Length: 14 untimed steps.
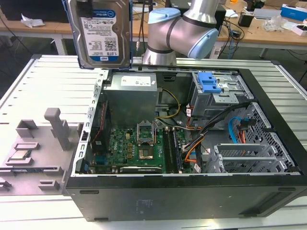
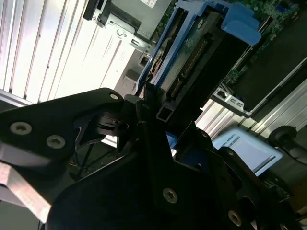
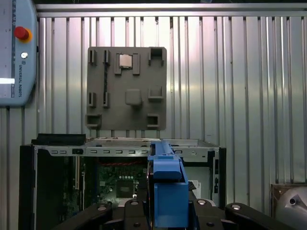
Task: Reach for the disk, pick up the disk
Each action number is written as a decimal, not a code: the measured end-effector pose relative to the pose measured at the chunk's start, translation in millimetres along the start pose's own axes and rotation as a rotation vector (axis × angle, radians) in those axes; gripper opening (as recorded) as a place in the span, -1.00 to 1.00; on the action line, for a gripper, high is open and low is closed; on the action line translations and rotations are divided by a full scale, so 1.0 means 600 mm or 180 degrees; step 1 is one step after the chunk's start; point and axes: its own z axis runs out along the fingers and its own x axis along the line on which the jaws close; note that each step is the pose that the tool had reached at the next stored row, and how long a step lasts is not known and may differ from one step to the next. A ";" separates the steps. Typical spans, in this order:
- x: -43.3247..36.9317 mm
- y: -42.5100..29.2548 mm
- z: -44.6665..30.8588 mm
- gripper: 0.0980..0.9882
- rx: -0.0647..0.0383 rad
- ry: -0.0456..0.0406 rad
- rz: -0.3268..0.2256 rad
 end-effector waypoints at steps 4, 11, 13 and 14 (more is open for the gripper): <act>-0.001 -0.034 -0.001 -0.39 0.0000 0.0000 0.0000; -0.002 -0.077 -0.003 -0.39 0.0000 0.0000 0.0000; -0.002 -0.094 -0.004 -0.39 0.0000 0.0000 0.0000; -0.003 -0.102 -0.004 -0.39 0.0000 0.0000 0.0000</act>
